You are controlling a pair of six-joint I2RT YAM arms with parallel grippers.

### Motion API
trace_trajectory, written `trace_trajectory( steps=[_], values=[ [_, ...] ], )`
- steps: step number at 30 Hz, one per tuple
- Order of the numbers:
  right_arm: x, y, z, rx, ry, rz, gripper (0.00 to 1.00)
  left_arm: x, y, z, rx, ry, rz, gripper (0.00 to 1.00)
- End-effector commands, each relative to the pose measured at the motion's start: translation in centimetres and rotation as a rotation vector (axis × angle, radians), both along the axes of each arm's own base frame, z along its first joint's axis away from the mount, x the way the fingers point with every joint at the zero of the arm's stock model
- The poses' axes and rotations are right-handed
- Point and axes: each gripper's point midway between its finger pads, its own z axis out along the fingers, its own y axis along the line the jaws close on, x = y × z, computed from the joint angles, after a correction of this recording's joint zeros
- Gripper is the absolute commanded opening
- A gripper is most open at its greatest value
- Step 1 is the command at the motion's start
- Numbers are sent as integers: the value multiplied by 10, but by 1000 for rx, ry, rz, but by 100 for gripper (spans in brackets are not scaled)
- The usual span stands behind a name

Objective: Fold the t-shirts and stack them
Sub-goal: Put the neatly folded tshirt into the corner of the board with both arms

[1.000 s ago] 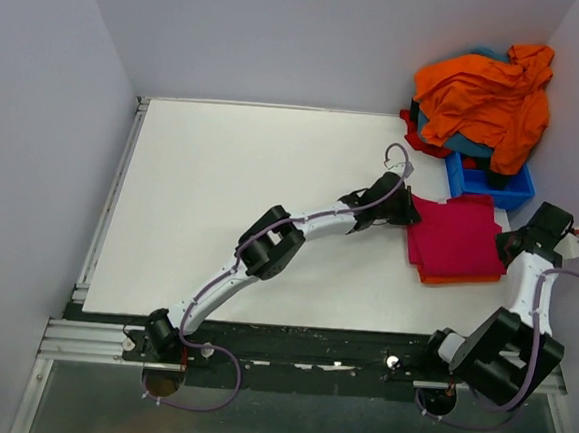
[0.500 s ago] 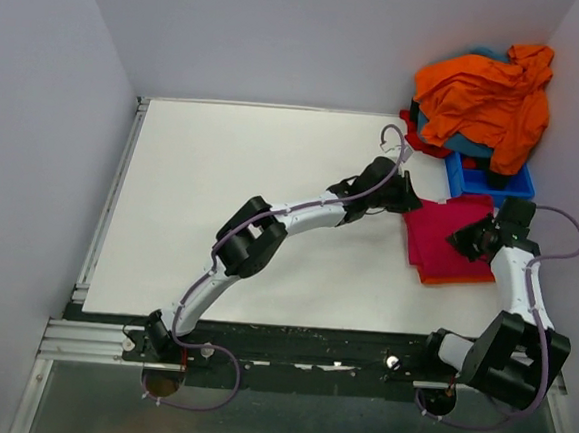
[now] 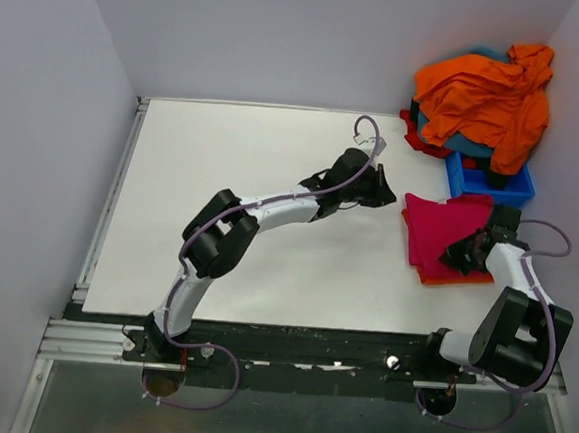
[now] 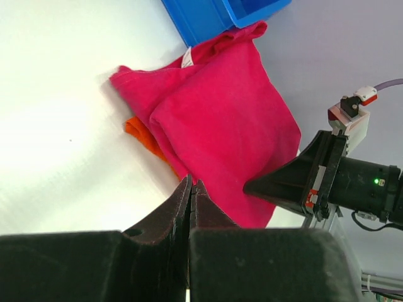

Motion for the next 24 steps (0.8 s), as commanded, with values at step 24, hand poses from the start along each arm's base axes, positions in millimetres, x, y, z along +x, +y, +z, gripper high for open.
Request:
trace_trajectory(
  steps=[24],
  values=[
    [-40,16,-21,-76,155,99,1,-31,94,37,147,-127,86,8]
  ],
)
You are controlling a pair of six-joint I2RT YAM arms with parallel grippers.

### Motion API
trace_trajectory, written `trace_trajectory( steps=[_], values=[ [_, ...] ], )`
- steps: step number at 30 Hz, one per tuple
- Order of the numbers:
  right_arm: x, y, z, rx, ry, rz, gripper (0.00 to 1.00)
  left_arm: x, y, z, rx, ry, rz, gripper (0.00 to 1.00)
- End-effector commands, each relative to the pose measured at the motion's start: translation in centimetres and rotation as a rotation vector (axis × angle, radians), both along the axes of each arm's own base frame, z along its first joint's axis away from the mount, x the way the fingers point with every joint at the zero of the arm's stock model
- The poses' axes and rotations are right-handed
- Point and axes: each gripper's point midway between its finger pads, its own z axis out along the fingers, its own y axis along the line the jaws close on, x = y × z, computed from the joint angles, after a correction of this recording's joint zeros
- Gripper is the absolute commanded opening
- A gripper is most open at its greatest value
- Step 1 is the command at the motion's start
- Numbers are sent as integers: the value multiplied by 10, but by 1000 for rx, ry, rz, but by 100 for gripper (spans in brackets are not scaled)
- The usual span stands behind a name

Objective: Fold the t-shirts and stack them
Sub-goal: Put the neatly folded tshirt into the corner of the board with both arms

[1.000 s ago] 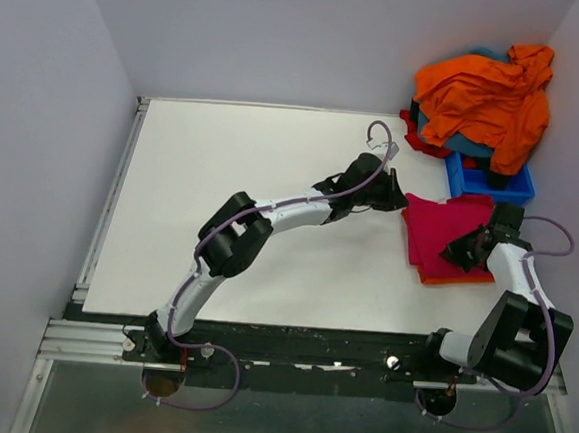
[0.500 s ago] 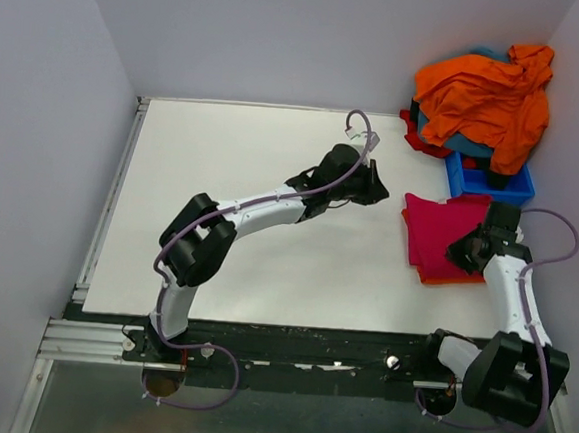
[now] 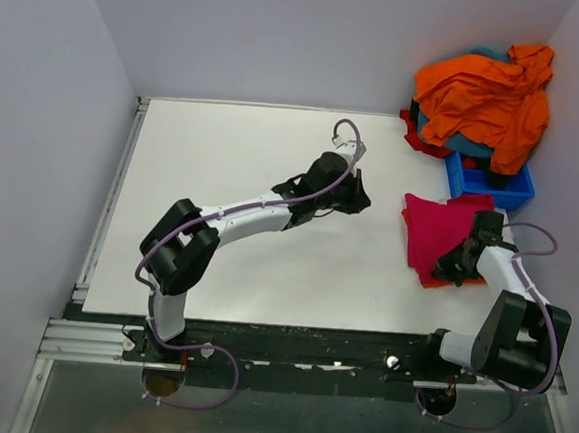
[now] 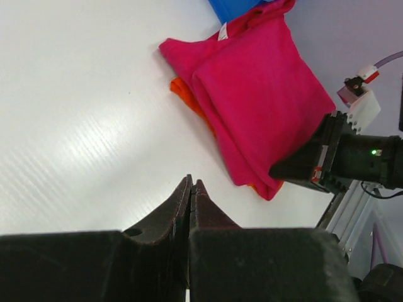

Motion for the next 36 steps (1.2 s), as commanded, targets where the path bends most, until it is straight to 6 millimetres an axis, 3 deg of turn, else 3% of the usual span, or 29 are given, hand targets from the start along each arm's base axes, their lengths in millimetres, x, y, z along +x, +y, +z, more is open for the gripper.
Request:
trace_trajectory(
  steps=[1,4,6,9,12,13,15,17,20,21,23,24,28,33,36],
  values=[
    [-3,-1,11,-23,-19,-1,1,-5,25,12,26,-33,41,8],
    [5,-12,45,-117,-114,10,1,-12,37,9,43,-34,53,8],
    [10,-9,65,-139,-186,68,1,-15,47,13,50,-44,68,8],
    [26,28,90,-39,-380,285,1,-24,68,12,67,-55,109,8],
    [33,68,108,56,-556,474,4,-29,101,9,103,-83,191,8],
    [34,76,116,55,-600,517,9,-30,115,14,104,-105,229,8],
    [36,89,124,31,-643,583,23,-36,142,5,135,-117,284,8],
    [40,98,128,10,-667,628,49,-41,167,-1,162,-132,335,10],
    [49,110,134,-36,-692,662,93,-47,206,-13,215,-142,412,36],
    [55,109,136,-65,-696,649,100,-48,219,-14,228,-148,442,47],
    [64,107,139,-123,-691,607,100,-52,245,-19,232,-148,522,85],
    [69,106,142,-147,-705,605,100,-55,255,-18,217,-154,546,99],
    [83,122,148,-172,-763,650,100,-64,279,-21,202,-178,603,99],
    [89,135,151,-284,-787,623,100,-62,288,-24,240,-194,636,99],
    [80,146,132,-258,-853,639,100,-59,290,-28,228,-223,653,99]
  ],
)
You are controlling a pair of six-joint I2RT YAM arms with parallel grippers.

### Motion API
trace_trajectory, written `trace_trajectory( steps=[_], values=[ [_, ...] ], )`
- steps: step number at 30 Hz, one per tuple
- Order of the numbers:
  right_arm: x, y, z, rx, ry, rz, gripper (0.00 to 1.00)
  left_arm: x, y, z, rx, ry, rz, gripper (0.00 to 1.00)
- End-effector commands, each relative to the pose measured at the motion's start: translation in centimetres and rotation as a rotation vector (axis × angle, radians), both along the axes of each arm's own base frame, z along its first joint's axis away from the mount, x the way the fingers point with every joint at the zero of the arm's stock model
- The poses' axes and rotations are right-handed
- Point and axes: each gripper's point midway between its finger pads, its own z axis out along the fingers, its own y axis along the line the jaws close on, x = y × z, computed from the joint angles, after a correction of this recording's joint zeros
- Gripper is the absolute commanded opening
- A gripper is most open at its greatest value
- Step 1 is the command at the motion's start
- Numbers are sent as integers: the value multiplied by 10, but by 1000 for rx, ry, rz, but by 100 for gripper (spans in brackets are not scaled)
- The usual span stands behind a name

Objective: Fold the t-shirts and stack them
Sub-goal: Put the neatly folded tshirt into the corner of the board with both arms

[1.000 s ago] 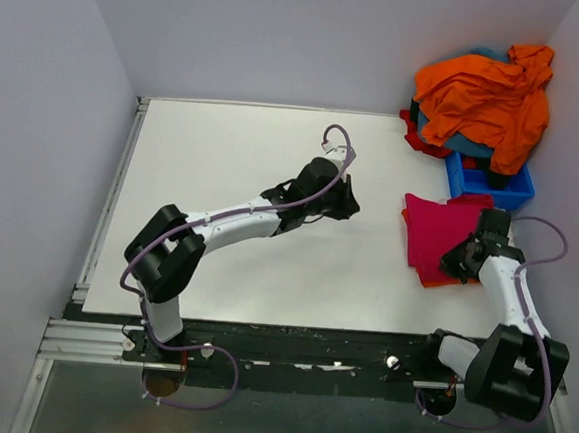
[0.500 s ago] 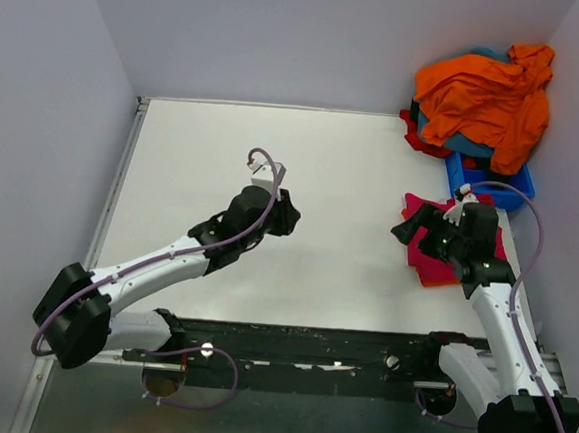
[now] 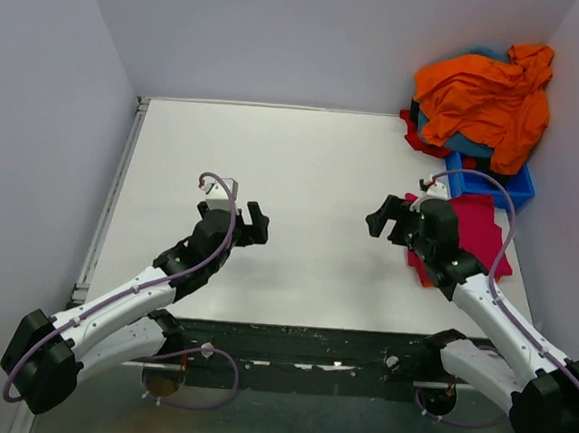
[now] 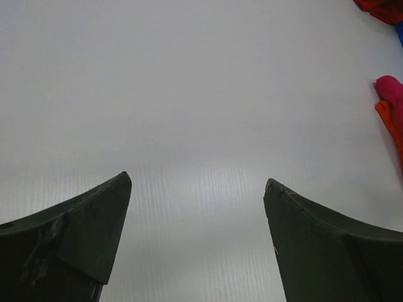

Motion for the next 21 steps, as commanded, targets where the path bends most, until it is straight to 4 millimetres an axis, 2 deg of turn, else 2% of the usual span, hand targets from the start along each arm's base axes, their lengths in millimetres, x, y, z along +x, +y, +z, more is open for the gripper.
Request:
trace_trajectory(
  steps=[1,3,7,14,21],
  values=[
    [10,1,4,40,-184,-54,100,7,14,-7,37,-51,57,99],
    [5,1,-8,55,-198,-48,100,5,17,-12,45,-66,60,99],
    [2,2,-8,65,-197,-42,100,4,20,-12,47,-84,62,99],
    [8,7,-23,40,-128,-26,100,4,23,-10,44,-91,76,99],
    [8,5,-22,40,-146,-35,100,3,24,-10,40,-89,78,99]
  ],
)
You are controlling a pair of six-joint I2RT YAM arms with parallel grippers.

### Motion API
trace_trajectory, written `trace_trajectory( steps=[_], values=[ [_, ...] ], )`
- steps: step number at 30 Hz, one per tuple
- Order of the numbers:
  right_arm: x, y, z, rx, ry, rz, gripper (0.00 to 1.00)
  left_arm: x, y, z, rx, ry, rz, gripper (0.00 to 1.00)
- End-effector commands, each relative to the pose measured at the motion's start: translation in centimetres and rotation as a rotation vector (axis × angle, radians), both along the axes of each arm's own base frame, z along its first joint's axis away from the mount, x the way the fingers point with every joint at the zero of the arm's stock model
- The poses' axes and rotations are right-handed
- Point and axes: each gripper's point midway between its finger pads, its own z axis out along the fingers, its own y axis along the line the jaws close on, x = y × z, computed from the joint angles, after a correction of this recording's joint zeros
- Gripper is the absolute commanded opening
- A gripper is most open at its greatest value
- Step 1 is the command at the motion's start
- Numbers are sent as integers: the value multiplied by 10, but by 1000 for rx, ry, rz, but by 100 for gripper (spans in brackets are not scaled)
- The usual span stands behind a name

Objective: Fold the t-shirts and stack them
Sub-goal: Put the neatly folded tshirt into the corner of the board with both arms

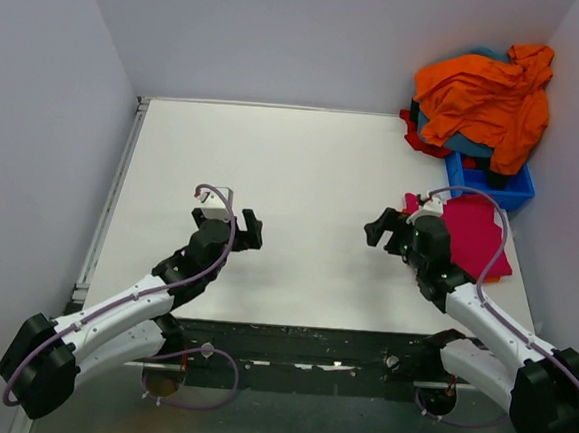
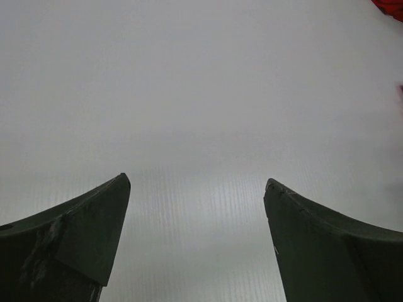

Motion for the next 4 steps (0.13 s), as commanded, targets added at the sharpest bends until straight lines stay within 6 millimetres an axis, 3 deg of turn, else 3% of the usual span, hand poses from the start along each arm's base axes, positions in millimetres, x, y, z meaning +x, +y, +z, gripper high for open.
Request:
trace_trajectory(
  steps=[1,4],
  values=[
    [9,-2,17,16,-60,-31,100,3,4,7,-7,-28,26,99],
    [10,-5,16,7,-56,-48,100,3,4,7,-11,-21,27,99]
  ],
)
